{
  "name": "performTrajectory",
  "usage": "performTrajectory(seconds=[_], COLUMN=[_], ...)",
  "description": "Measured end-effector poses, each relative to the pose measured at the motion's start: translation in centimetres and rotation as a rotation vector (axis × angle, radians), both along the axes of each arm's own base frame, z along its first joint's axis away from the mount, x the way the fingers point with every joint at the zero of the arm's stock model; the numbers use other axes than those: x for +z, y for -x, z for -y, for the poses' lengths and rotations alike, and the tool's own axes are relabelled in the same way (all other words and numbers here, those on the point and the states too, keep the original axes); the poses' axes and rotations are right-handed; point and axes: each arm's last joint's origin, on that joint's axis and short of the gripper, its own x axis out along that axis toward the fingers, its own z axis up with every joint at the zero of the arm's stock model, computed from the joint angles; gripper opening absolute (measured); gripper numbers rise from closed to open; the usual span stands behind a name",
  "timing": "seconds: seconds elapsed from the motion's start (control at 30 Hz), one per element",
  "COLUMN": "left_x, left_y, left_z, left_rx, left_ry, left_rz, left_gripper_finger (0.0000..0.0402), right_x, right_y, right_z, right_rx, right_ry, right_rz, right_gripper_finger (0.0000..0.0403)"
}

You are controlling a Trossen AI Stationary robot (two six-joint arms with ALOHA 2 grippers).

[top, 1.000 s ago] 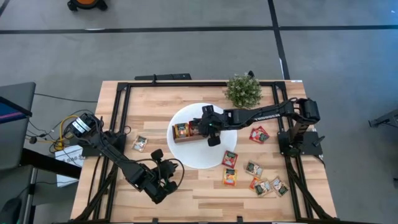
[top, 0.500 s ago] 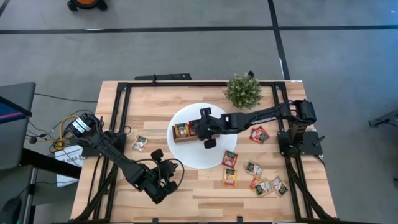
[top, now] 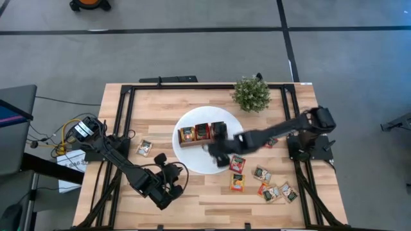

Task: Pick & Place Tea
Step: Put the orange tea bag into the left section of the wooden organizer

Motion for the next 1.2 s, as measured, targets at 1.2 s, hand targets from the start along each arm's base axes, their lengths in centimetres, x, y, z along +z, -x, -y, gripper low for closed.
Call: performTrajectory(seconds=[1.2], left_x=[-2.1], left_y=[-4.9], left_z=[2.7], left_rx=[-0.307], left_ry=[-0.068], left_rz=[0.145], left_gripper_finger=[0.0010], right_x=[-10.9], right_y=[14.7], right_z=[-9.0], right_rx=[-0.376], right_ry=[-0.539], right_rz=[0.065], right_gripper_finger=[0.0192])
